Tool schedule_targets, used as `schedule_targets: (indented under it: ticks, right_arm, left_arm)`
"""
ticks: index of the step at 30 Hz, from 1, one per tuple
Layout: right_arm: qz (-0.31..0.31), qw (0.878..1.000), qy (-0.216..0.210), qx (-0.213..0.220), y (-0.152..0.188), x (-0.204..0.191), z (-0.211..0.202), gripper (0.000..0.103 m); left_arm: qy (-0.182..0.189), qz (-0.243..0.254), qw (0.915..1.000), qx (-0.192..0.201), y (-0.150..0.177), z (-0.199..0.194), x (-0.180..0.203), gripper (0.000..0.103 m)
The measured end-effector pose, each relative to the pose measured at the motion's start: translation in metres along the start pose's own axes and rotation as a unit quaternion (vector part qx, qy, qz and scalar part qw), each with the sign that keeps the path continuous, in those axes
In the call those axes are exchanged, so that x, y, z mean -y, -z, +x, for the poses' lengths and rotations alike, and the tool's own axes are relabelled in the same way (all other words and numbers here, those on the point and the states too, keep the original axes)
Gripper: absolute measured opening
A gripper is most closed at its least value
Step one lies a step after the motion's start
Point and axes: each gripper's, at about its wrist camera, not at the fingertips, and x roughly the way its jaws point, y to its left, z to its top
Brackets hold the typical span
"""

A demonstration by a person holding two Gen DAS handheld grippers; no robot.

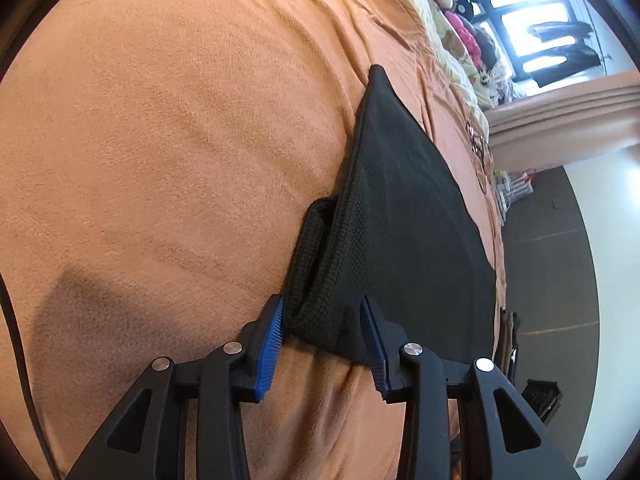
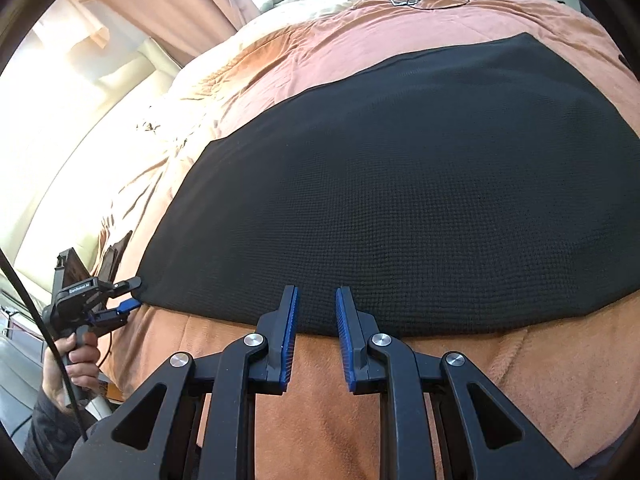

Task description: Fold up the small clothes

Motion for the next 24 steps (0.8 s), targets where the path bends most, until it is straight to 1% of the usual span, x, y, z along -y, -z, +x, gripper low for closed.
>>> schedule_targets:
  ticks: [2, 3, 4, 5, 6, 8, 11, 14, 16, 20, 21, 23, 24]
  right_arm:
    - [-0.004, 1.000, -0.003, 0.001, -0.002, 0.001, -0.002, 0.016]
    - [-0.006, 1.000, 0.001, 0.002, -0.003, 0.002, -0.004, 0.016]
    - [-0.007, 1.000, 0.006, 0.002, -0.004, 0.002, -0.005, 0.013]
    - [-0.009, 1.000, 0.008, 0.001, -0.005, 0.002, -0.005, 0.008]
    - [-0.011, 1.000, 0.009, 0.001, -0.006, 0.000, -0.005, 0.005]
    - [-0.019, 1.000, 0.014, 0.002, -0.007, -0.009, -0.002, 0.005]
    - [-0.037, 0.999, 0.021, -0.004, -0.007, -0.026, 0.010, 0.003]
    - [-0.060, 0.998, 0.028, -0.017, -0.007, -0.041, 0.022, 0.003]
    - [-0.075, 0.996, 0.041, -0.028, -0.006, -0.049, 0.032, 0.003]
    - [-0.094, 0.991, 0.067, -0.063, 0.004, -0.052, 0.050, 0.003]
    - [-0.098, 0.991, 0.070, -0.064, 0.005, -0.053, 0.049, 0.003]
    - [-0.098, 0.990, 0.072, -0.071, 0.005, -0.056, 0.046, 0.003]
    - [-0.098, 0.990, 0.071, -0.075, 0.005, -0.057, 0.045, 0.003]
  left_arm:
    - [-0.002, 0.006, 0.9999, 0.009, 0.000, 0.001, 0.001, 0.039]
    - [-0.008, 0.014, 0.9998, 0.012, -0.001, 0.002, 0.002, 0.031]
    - [-0.019, 0.016, 0.9996, 0.015, -0.001, 0.001, 0.002, 0.023]
    - [-0.022, 0.015, 0.9996, 0.013, -0.002, 0.001, 0.000, 0.014]
    - [-0.017, 0.013, 0.9997, 0.011, -0.003, 0.002, -0.001, 0.013]
    - [-0.012, 0.015, 0.9997, 0.014, -0.002, -0.001, 0.000, 0.011]
    - [-0.019, 0.041, 0.9988, 0.022, 0.000, -0.006, 0.010, 0.009]
    - [-0.017, 0.052, 0.9981, 0.027, 0.000, -0.008, 0.017, 0.008]
    - [-0.011, 0.053, 0.9981, 0.031, -0.002, -0.011, 0.018, 0.008]
    - [0.009, 0.051, 0.9978, 0.040, -0.007, -0.018, 0.024, 0.007]
    - [0.009, 0.055, 0.9976, 0.040, -0.008, -0.019, 0.026, 0.007]
    - [-0.012, 0.068, 0.9968, 0.041, -0.008, -0.021, 0.034, 0.007]
    - [0.000, 0.059, 0.9973, 0.043, -0.007, -0.022, 0.035, 0.007]
